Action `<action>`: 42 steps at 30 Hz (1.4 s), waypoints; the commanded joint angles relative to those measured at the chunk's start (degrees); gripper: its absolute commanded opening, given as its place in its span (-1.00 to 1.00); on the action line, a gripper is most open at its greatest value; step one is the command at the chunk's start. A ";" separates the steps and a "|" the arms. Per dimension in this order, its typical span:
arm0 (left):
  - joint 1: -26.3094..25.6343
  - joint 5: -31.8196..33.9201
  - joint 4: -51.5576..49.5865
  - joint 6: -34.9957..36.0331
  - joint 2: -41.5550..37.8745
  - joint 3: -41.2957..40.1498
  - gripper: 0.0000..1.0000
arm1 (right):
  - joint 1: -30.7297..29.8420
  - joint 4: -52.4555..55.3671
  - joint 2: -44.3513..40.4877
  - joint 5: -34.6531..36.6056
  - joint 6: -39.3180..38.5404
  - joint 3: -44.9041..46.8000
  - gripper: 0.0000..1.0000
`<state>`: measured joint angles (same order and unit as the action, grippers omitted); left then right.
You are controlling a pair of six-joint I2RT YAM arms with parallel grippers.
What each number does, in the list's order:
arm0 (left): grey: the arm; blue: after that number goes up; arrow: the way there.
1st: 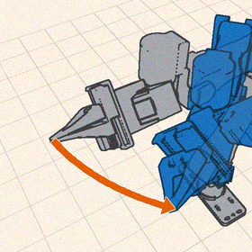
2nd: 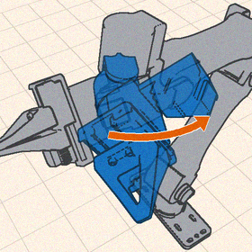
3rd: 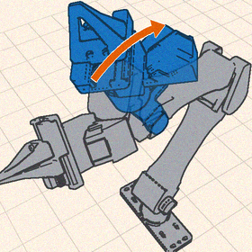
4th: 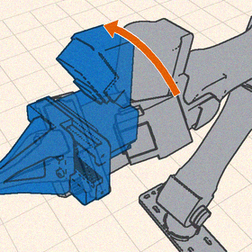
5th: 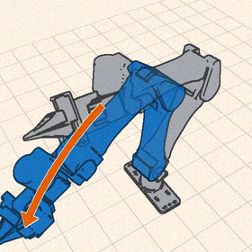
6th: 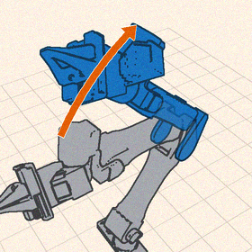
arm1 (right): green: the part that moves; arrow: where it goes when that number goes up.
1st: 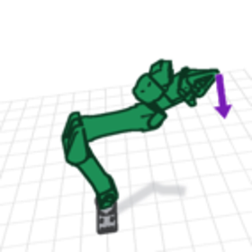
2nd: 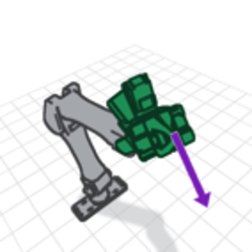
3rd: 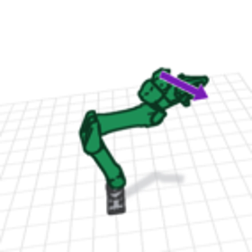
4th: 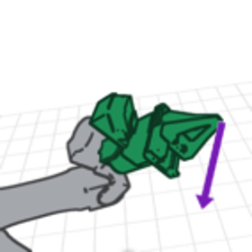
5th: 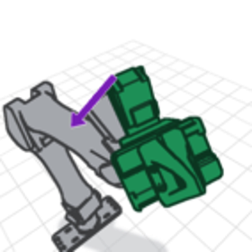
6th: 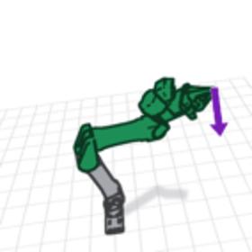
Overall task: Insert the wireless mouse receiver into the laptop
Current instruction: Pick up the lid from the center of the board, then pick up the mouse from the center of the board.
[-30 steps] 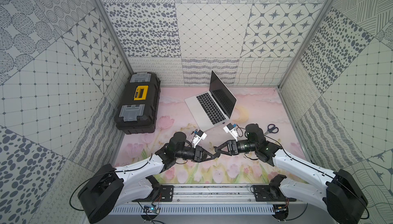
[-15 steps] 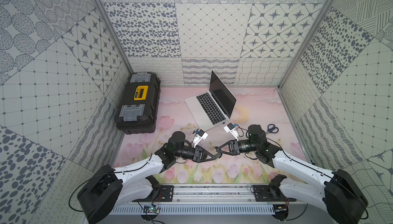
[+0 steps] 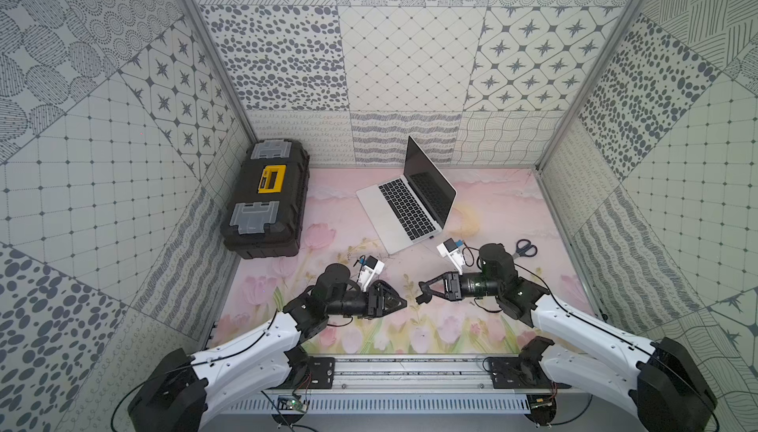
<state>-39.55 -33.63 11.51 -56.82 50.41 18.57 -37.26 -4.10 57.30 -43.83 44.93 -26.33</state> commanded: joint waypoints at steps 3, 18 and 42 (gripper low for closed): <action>-0.04 21.71 -28.67 4.26 -2.39 1.11 0.50 | -0.10 5.22 -0.74 9.30 -5.28 -0.05 -1.00; -1.61 29.05 -21.46 15.89 25.08 13.67 0.55 | -0.08 2.80 -0.94 10.77 -3.96 2.71 -1.00; -10.27 51.04 -36.56 29.13 40.78 27.04 0.60 | -0.08 1.26 -1.51 12.63 -3.63 5.69 -1.00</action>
<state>-48.27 8.27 -13.89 -30.70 90.24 45.45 -37.26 -0.08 55.86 -31.83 41.54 -21.39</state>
